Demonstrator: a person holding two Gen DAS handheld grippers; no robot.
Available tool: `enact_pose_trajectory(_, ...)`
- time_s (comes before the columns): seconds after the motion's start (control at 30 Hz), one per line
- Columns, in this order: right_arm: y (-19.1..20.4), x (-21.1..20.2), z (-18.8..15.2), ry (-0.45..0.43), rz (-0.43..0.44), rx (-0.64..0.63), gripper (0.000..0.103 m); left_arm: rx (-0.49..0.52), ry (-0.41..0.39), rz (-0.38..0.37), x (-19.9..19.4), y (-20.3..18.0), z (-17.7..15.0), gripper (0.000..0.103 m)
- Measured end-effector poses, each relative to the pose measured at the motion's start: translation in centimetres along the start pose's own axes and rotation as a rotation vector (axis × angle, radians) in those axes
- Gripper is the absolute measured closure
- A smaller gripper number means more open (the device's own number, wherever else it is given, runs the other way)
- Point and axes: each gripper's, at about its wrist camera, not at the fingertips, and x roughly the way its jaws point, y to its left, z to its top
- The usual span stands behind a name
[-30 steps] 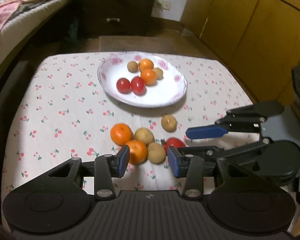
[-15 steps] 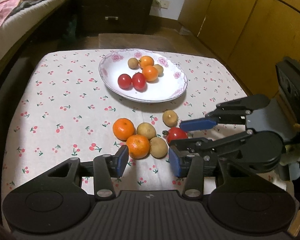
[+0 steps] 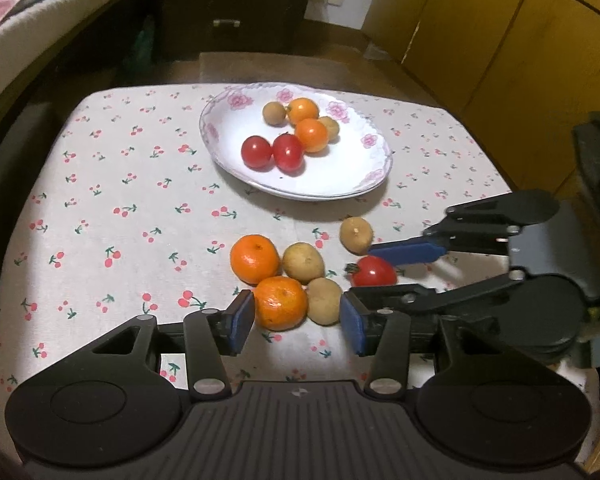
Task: Organize fruits
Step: 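Grasp a red tomato with the right tool while the left tool grasps a tangerine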
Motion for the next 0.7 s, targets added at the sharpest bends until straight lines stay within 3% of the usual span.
enact_pose_trajectory(0.27, -0.4, -1.0, 0.2, -0.034, 0.014, 0.026, 0.048, -0.045, 0.009, -0.02, 1.1, 0.5, 0.5, 0.044)
enact_pose_trajectory(0.5, -0.5, -0.7, 0.2, -0.028, -0.001, 0.027, 0.048, -0.033, -0.001, -0.005, 1.1, -0.2, 0.4, 0.046)
enact_pose_trajectory(0.7, -0.2, -0.6, 0.2, -0.022, -0.008, 0.005, 0.047, -0.027, 0.0, 0.033, 0.6, 0.1, 0.2, 0.065)
